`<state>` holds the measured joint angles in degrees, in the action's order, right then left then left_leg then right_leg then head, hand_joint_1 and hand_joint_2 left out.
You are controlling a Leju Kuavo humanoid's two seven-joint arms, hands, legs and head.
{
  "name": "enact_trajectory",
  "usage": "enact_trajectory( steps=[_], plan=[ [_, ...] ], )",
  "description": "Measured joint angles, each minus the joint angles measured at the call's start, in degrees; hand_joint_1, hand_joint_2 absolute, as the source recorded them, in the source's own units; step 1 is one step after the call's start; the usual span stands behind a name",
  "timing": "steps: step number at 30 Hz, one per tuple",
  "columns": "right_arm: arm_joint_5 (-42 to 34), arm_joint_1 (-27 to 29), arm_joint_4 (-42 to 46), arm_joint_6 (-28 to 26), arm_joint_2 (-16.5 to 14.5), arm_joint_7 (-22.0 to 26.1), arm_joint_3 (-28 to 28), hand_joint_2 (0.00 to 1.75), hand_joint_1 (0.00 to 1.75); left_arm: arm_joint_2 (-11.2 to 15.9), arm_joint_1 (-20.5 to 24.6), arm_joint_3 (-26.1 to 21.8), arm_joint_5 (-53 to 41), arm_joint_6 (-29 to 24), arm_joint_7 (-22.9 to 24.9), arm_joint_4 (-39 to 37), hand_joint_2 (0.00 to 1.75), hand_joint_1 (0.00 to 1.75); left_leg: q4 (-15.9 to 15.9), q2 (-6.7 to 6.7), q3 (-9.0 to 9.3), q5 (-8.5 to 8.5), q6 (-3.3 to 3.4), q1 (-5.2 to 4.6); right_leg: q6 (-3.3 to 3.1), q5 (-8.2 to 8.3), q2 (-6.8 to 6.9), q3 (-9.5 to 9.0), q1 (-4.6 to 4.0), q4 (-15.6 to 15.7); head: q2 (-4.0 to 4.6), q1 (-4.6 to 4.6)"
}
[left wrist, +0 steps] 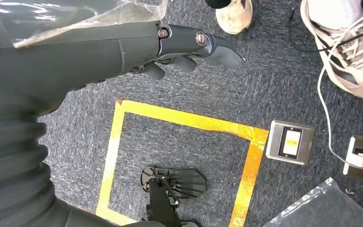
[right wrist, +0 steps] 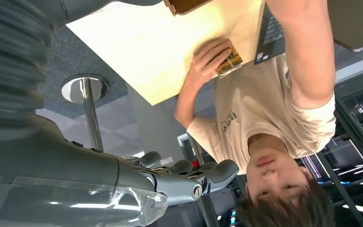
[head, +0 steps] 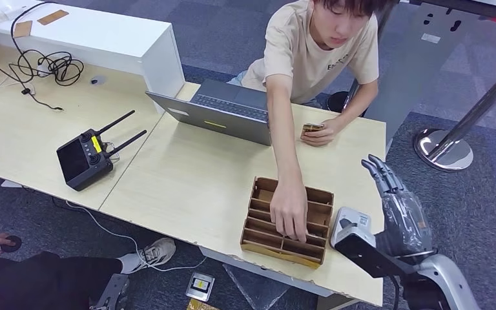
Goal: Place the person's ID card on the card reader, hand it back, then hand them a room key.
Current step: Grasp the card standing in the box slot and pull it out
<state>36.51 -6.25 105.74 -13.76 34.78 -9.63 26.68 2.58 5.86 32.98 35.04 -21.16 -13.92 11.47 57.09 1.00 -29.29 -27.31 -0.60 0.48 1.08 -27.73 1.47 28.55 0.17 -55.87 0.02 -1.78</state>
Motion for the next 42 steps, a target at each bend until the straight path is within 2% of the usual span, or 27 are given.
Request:
enact_trajectory(
  steps=[17,40,42],
  plan=[
    [5.6,1.3,0.0,0.5,0.0,-3.5,1.9,1.75,0.0,-0.1,0.0,0.0,0.3,-0.4,0.0,0.0,1.75,0.0,0.0,0.0,0.0,0.0,0.0,0.0,0.0,0.0,0.0,0.01,0.0,0.0,0.0,0.0],
    [6.6,1.3,-0.3,1.9,0.7,-4.8,4.4,1.75,0.0,-0.2,0.3,0.0,0.1,-0.4,0.3,0.0,1.75,0.0,0.0,-0.01,0.0,0.0,0.0,0.0,0.0,0.0,0.0,0.01,0.0,0.0,0.0,0.01],
    [6.7,1.3,-0.3,1.9,0.8,-4.9,4.6,1.75,0.07,-0.2,0.3,0.0,0.1,-0.4,0.4,0.0,1.75,0.0,0.0,-0.01,0.0,0.0,0.0,0.0,0.0,0.0,0.0,0.01,0.0,0.0,0.0,0.0]
  ],
)
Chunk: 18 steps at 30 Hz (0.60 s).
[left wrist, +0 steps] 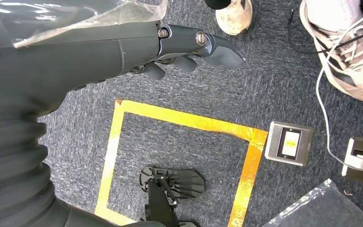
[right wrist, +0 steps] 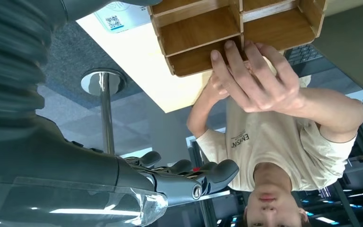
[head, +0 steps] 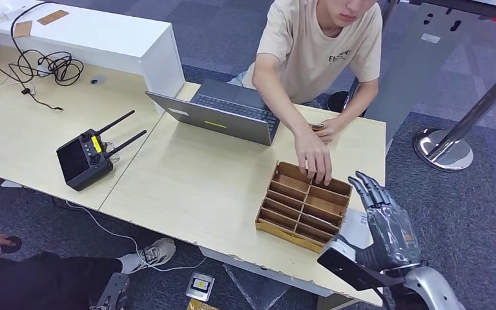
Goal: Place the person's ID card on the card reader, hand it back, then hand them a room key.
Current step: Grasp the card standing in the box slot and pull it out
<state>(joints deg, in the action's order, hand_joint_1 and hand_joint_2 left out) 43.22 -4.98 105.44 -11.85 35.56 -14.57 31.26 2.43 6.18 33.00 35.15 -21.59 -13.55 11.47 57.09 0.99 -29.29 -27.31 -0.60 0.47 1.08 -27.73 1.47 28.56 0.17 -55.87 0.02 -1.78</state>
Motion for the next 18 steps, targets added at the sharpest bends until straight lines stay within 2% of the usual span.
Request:
enact_trajectory(
  steps=[6,11,15,18],
  plan=[
    [0.6,0.0,-0.2,0.0,0.0,-0.4,0.5,1.75,0.07,0.0,0.0,0.0,-0.1,0.0,0.1,0.0,1.75,0.0,0.0,0.0,0.0,0.0,0.0,0.0,0.0,0.0,0.0,0.0,0.0,0.0,0.0,0.01],
    [1.5,-0.3,-1.1,0.0,-0.1,-0.3,1.4,1.75,0.29,-0.1,0.2,0.0,-0.2,0.0,0.6,0.0,1.75,0.0,0.0,0.0,-0.01,0.0,0.0,0.0,0.0,0.0,0.0,0.0,0.0,0.0,0.0,0.0],
    [2.1,-0.5,-2.0,0.0,-0.3,-0.3,1.9,1.75,0.36,-0.1,0.2,0.0,-0.2,0.0,0.7,0.0,1.75,0.0,0.0,0.0,-0.01,0.0,0.0,0.0,0.0,0.0,0.0,-0.01,0.0,0.0,0.0,0.0],
    [2.1,-0.7,-2.7,-0.2,-0.5,-0.3,2.3,1.75,0.34,-0.1,0.2,0.0,-0.2,0.0,0.7,0.0,1.75,0.0,0.0,0.0,-0.01,0.0,0.0,0.0,0.0,0.0,0.0,-0.01,0.0,0.0,0.0,0.0]
  ],
)
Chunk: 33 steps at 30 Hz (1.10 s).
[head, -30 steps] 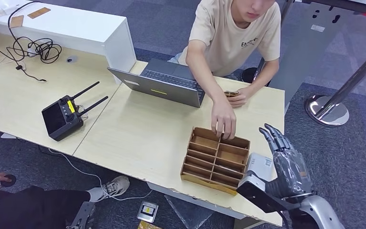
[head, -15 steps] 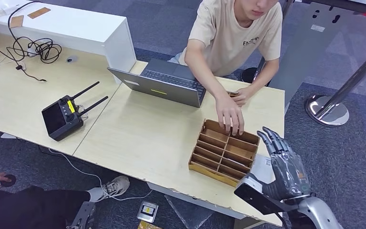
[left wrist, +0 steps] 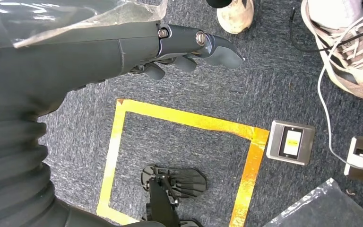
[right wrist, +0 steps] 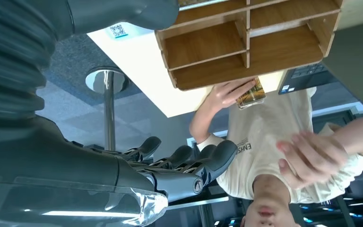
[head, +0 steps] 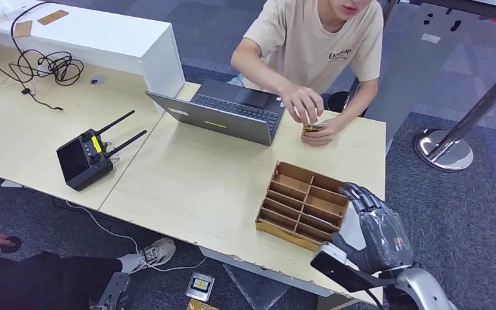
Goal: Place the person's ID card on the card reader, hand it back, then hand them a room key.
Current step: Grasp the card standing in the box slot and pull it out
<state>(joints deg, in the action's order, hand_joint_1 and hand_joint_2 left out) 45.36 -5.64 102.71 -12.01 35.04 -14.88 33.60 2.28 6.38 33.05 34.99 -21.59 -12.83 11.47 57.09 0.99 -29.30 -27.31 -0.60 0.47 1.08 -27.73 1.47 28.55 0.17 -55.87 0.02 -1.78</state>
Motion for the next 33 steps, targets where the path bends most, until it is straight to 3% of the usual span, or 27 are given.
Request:
enact_trajectory(
  steps=[10,14,18,22,24,28,33],
  plan=[
    [0.0,0.0,-2.0,-0.1,-0.1,0.0,0.6,1.75,0.24,-0.1,0.0,0.1,0.0,0.0,0.0,0.0,1.75,0.0,0.0,0.0,0.0,0.0,0.0,0.0,0.0,0.0,0.0,0.0,0.0,0.0,0.0,0.01],
    [0.2,0.0,-2.5,-0.1,-0.1,0.0,0.6,1.75,0.3,-0.2,0.0,0.1,0.0,0.0,0.0,0.0,1.75,0.0,0.0,0.0,0.0,0.0,0.0,0.0,0.0,0.0,0.0,0.0,0.0,0.0,0.0,0.0],
    [0.5,0.0,-3.1,-0.2,-0.1,-0.1,0.7,1.75,0.7,-0.2,0.0,0.1,0.0,0.0,0.0,0.0,1.75,0.0,0.0,0.0,0.0,0.0,0.0,0.0,0.0,0.0,0.0,0.0,0.0,0.0,0.0,0.0],
    [0.9,0.0,-3.7,-0.4,-0.1,-0.1,0.7,1.75,1.32,-0.3,0.0,0.2,0.0,0.1,0.0,0.0,1.75,0.0,0.0,0.0,0.0,0.0,0.0,0.0,0.0,0.0,0.0,0.0,0.0,0.0,0.0,0.0],
    [0.9,0.0,-4.1,-0.5,-0.1,-0.1,0.7,1.75,1.39,-0.3,0.0,0.2,0.0,0.1,0.0,0.0,1.75,0.0,0.0,0.0,0.0,0.0,0.0,0.0,0.0,0.0,0.0,0.0,0.0,0.0,0.0,0.0],
    [0.9,0.0,-4.7,-0.8,-0.1,-0.1,0.8,1.75,1.31,-0.3,0.0,0.2,0.0,0.1,0.0,0.0,1.75,0.0,0.0,0.0,0.0,0.0,0.0,0.0,0.0,0.0,0.0,0.0,0.0,0.0,0.0,0.01],
    [0.8,0.0,-5.5,-1.3,-0.1,-0.1,1.0,1.75,1.04,-0.3,0.0,0.2,0.0,0.1,0.2,0.0,1.75,0.0,0.0,0.0,0.0,0.0,0.0,0.0,0.0,0.0,0.0,0.01,0.0,0.0,0.0,0.0]
  ],
)
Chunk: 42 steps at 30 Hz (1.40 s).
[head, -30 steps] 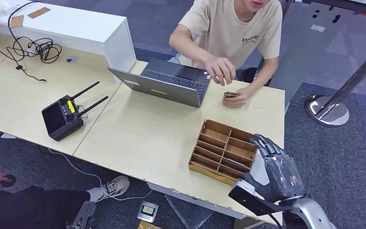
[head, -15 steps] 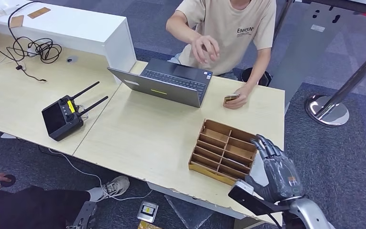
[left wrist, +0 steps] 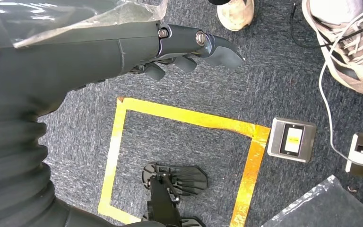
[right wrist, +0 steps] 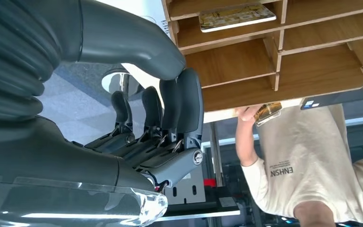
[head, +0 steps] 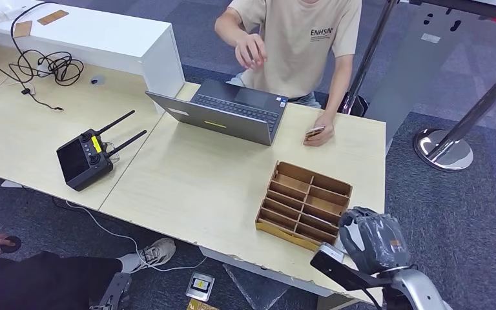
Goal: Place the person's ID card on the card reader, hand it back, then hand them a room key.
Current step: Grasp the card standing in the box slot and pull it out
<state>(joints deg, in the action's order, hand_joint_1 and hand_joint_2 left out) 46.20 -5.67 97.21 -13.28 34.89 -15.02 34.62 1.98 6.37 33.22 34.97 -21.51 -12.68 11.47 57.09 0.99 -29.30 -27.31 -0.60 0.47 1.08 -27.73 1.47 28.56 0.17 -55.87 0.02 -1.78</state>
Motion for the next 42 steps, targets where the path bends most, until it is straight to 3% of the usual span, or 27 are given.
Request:
enact_trajectory(
  steps=[5,13,21,29,35,42],
  plan=[
    [-0.1,0.0,-0.7,-0.2,-0.1,0.0,0.2,1.75,0.82,0.0,0.0,0.0,0.0,0.0,0.0,0.0,1.75,0.0,0.0,0.0,0.0,0.0,0.0,0.0,0.0,0.0,0.0,0.0,0.0,0.0,0.0,0.0],
    [-0.5,0.0,-1.5,-0.4,-0.2,0.0,0.5,1.75,0.83,0.0,0.0,0.0,-0.1,0.1,0.0,0.0,1.75,0.0,0.0,0.0,0.0,0.0,0.0,0.0,0.0,0.0,0.0,0.0,0.0,0.0,0.0,0.0],
    [-0.7,0.0,-2.0,-0.5,-0.2,0.1,0.6,1.75,1.01,0.0,0.1,0.0,-0.2,0.1,0.0,0.0,1.75,0.0,0.0,0.0,0.0,0.0,0.0,0.0,0.0,0.0,0.0,0.0,0.0,0.0,0.0,0.01],
    [-0.9,0.0,-2.3,-0.7,-0.5,0.2,0.6,1.75,1.06,0.0,0.1,0.0,-0.2,0.1,0.0,0.0,1.75,0.0,0.0,0.0,0.0,0.0,0.0,0.0,0.0,0.0,0.0,0.0,0.0,0.0,0.0,0.0],
    [-1.0,-0.1,-2.7,-1.3,-0.8,0.6,0.6,1.75,0.85,0.0,0.1,0.0,-0.2,0.1,0.1,0.0,1.75,0.0,0.0,0.0,-0.01,0.0,0.0,0.0,0.0,0.0,0.0,0.0,0.0,0.0,0.0,0.01],
    [-1.0,-0.9,-2.8,-1.7,-1.7,1.4,0.8,1.75,0.82,0.0,0.2,0.0,-0.3,0.3,0.1,0.0,1.75,0.0,0.0,0.0,-0.01,0.0,0.0,0.0,0.0,0.0,0.0,0.0,0.0,0.0,0.0,0.01]
  ],
)
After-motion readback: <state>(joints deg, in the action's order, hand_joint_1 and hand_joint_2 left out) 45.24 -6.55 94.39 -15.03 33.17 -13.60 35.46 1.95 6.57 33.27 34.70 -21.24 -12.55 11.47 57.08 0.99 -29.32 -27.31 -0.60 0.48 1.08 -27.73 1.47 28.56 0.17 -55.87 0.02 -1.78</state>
